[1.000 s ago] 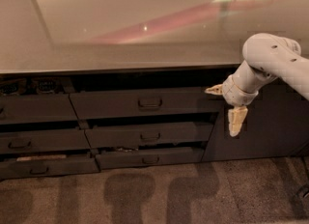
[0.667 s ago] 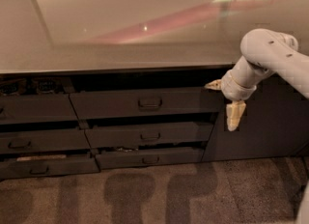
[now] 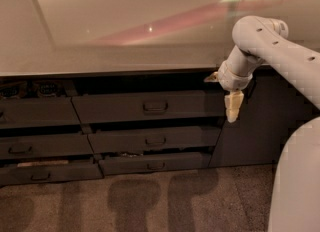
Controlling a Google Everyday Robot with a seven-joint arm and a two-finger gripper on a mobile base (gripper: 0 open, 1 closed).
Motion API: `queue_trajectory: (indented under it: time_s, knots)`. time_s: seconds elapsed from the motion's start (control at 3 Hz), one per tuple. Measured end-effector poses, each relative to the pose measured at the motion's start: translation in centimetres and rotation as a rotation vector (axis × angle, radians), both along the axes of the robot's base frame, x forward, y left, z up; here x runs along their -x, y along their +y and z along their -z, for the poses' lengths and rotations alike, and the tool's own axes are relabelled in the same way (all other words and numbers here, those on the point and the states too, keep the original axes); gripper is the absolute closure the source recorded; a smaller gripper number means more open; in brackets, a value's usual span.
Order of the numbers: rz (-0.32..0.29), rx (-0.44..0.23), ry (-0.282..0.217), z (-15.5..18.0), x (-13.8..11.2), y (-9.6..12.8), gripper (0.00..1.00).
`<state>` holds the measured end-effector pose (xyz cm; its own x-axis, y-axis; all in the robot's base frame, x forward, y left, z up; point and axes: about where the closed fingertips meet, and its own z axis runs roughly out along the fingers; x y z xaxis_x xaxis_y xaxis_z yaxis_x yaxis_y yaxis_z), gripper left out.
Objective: Open top drawer
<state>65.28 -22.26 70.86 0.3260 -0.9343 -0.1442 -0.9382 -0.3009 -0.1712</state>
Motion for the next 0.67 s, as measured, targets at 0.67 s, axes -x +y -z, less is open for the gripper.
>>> queue_trajectory:
  time_s: [0.67]
  knots:
    - [-0.023, 0.029, 0.022, 1.31, -0.21, 1.95, 0.0]
